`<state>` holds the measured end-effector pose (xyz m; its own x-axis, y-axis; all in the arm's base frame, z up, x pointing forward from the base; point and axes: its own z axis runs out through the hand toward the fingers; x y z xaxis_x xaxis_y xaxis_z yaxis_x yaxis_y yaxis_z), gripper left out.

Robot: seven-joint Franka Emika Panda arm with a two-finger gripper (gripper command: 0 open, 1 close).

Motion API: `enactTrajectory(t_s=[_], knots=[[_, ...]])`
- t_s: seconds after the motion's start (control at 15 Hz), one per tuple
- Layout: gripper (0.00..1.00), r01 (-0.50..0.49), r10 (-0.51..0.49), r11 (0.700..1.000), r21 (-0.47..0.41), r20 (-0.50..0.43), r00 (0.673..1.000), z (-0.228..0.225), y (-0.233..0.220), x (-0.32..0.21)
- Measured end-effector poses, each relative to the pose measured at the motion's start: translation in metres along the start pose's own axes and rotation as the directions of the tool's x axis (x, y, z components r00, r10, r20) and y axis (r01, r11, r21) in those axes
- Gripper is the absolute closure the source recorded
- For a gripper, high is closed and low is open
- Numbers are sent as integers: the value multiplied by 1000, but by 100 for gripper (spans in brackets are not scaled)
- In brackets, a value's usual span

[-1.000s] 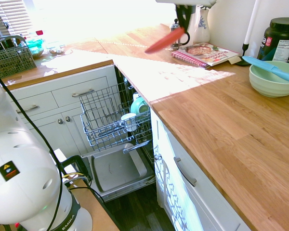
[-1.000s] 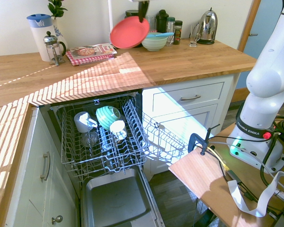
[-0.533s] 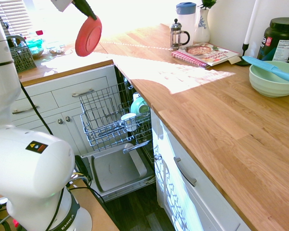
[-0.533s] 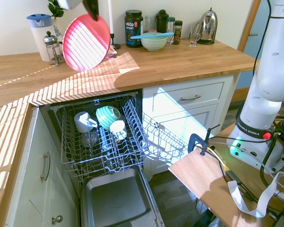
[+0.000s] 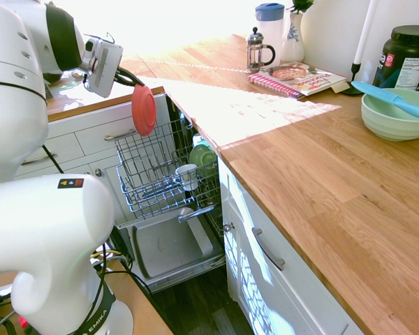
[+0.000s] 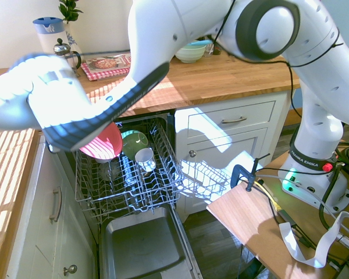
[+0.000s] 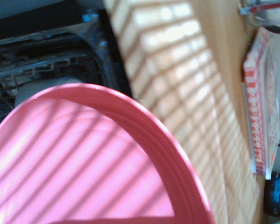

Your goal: Put the plate in the dishwasher

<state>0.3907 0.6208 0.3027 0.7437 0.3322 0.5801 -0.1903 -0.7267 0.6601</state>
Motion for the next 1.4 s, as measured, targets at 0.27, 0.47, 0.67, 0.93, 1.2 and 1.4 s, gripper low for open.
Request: enactTrajectory(t_s=[0.27,0.47,0.67,0.93,1.2,1.4], knots=[[100,280,-281,959,-49,-27,959,28,-63,-29],[100,471,-472,881,-44,-12,881,40,-83,-32],[100,632,-632,775,12,17,775,46,-96,-35],[0,712,-727,684,162,72,682,44,-106,-50],[0,715,-784,605,350,103,613,43,-95,-40],[0,687,-802,573,447,133,582,51,-93,-40]])
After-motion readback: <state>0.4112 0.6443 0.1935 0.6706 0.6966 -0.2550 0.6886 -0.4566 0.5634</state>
